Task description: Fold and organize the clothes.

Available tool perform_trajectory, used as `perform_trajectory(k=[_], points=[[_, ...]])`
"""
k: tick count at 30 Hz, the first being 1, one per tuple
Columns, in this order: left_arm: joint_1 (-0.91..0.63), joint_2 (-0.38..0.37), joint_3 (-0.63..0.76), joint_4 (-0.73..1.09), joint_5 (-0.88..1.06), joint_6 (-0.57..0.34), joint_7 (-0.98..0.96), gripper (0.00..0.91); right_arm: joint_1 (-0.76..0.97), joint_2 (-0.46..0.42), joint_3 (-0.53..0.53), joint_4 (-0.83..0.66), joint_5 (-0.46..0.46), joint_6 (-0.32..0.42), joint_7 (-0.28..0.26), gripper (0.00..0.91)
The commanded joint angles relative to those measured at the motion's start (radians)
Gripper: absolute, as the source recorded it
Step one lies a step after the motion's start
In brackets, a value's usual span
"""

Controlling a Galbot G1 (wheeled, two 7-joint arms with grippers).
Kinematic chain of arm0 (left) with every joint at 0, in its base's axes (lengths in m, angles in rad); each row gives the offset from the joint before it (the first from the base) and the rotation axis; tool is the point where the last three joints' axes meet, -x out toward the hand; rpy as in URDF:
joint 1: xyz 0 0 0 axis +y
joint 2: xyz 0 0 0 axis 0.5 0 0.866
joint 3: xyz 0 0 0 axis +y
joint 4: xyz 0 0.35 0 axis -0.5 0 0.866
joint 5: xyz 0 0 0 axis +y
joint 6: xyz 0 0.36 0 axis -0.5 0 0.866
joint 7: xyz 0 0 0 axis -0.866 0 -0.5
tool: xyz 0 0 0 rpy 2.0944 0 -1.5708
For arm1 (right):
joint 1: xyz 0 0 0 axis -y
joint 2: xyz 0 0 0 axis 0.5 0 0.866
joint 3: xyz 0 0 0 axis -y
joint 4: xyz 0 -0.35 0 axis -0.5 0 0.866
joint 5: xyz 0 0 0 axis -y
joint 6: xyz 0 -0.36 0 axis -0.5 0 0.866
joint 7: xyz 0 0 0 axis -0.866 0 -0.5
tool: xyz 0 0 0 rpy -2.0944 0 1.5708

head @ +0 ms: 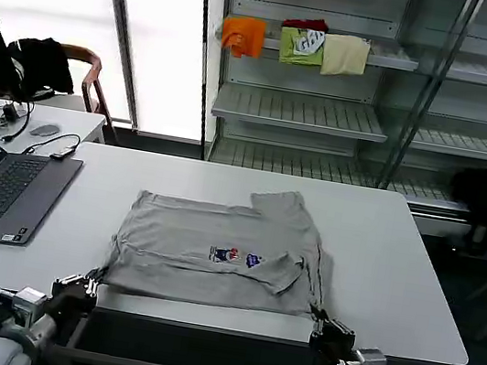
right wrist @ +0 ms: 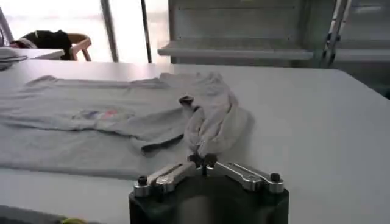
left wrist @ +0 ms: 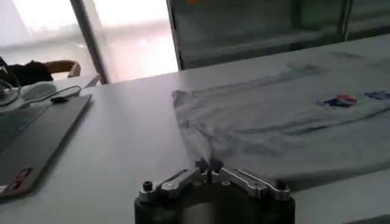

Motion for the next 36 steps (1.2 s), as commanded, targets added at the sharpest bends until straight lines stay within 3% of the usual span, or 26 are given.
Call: perform_trajectory(k=[1, 2, 3, 4, 8, 13, 18, 25, 29, 32, 36], points=[[0.062, -0.002, -0.02, -0.027, -0.015, -0.004, -0.008, 0.0, -0.051, 0.0, -0.002, 0.031, -0.025, 0.001, -0.006, 0.564], [0.063, -0.002, -0.019, -0.027, -0.015, -0.004, -0.008, 0.01, -0.05, 0.002, -0.002, 0.028, -0.036, 0.001, -0.005, 0.907], [0.062, -0.005, -0.016, -0.027, -0.013, -0.005, -0.008, 0.04, -0.047, 0.005, -0.002, 0.022, -0.041, 0.001, 0.001, 0.907], [0.061, -0.005, -0.015, -0.027, -0.012, -0.005, -0.011, 0.907, -0.042, 0.009, -0.002, 0.017, -0.048, 0.001, 0.004, 0.907], [0.047, -0.014, -0.013, -0.014, 0.006, -0.006, -0.066, 0.907, -0.025, 0.03, 0.009, -0.005, -0.11, 0.002, 0.031, 0.907], [0.031, -0.017, -0.057, -0.014, -0.021, -0.009, -0.11, 0.907, 0.004, 0.024, 0.056, 0.02, -0.12, 0.002, 0.04, 0.907], [-0.079, -0.029, -0.069, -0.047, -0.071, 0.0, -0.141, 0.907, 0.13, 0.003, 0.092, 0.041, -0.166, 0.0, -0.014, 0.907], [-0.281, -0.008, 0.008, -0.009, -0.067, 0.002, -0.092, 0.907, 0.314, 0.005, 0.031, -0.022, -0.173, -0.002, -0.061, 0.907], [-0.422, 0.023, 0.084, 0.105, -0.082, 0.003, -0.079, 0.907, 0.458, 0.025, -0.02, -0.153, -0.106, -0.005, -0.039, 0.907], [-0.527, 0.035, 0.15, 0.208, -0.098, 0.004, -0.085, 0.907, 0.625, 0.052, -0.059, -0.335, -0.035, -0.006, -0.002, 0.907], [-0.646, 0.027, 0.216, 0.394, -0.106, 0.005, -0.084, 0.907, 0.802, 0.119, -0.078, -0.586, -0.021, -0.006, 0.017, 0.907]])
